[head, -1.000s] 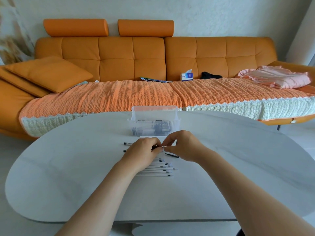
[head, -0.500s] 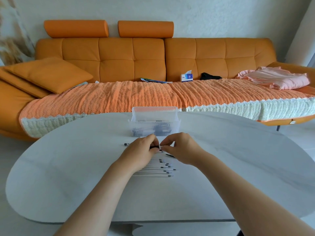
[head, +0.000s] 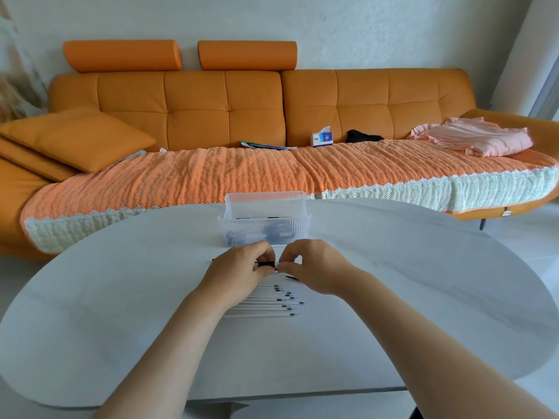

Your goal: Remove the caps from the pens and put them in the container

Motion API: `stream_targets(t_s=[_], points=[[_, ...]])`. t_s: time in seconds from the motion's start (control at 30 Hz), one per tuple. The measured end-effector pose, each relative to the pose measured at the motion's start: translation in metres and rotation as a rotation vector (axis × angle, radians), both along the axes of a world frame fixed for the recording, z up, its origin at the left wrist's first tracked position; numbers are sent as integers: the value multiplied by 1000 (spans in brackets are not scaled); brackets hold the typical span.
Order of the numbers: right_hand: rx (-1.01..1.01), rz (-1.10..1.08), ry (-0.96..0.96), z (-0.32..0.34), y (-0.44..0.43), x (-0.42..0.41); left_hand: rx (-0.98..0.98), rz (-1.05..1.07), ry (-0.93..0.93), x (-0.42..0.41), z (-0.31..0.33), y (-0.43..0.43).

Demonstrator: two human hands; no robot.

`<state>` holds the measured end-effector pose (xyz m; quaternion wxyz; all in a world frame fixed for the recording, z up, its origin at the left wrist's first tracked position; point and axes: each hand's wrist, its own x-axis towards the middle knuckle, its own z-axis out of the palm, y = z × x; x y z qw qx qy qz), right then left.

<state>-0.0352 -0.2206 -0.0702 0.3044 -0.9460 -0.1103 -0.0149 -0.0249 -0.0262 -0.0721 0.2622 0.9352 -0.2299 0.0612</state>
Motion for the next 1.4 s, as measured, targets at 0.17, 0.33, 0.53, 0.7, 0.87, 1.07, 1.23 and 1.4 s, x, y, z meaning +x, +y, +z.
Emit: stream_targets(t_s=[0.17,0.33,0.53,0.7,0.87,1.07,1.23,1.4], points=[[-34,31,28,3,0,-3,-26,-2,19,-1,0,0],[-62,27,-50,5,-2,-2,-16,9,28,0,0,-1],[-44,22,5,5,-2,-1,-30,11,29,-1,0,-3],[-50,28,-81,8,-5,-1,-28,0,32,-1,-1,-4],[-45,12,-26,6,-4,-1,-43,-2,26,-2,1,-4],[-53,31,-117,7,-6,-1,-49,-5,7,-3,1,-4],[-50,21,-41,8,-4,-1,-114,-28,54,-1,-1,-5],[-98,25,-56,11,-5,-4,-122,-34,55,-2,0,-7]])
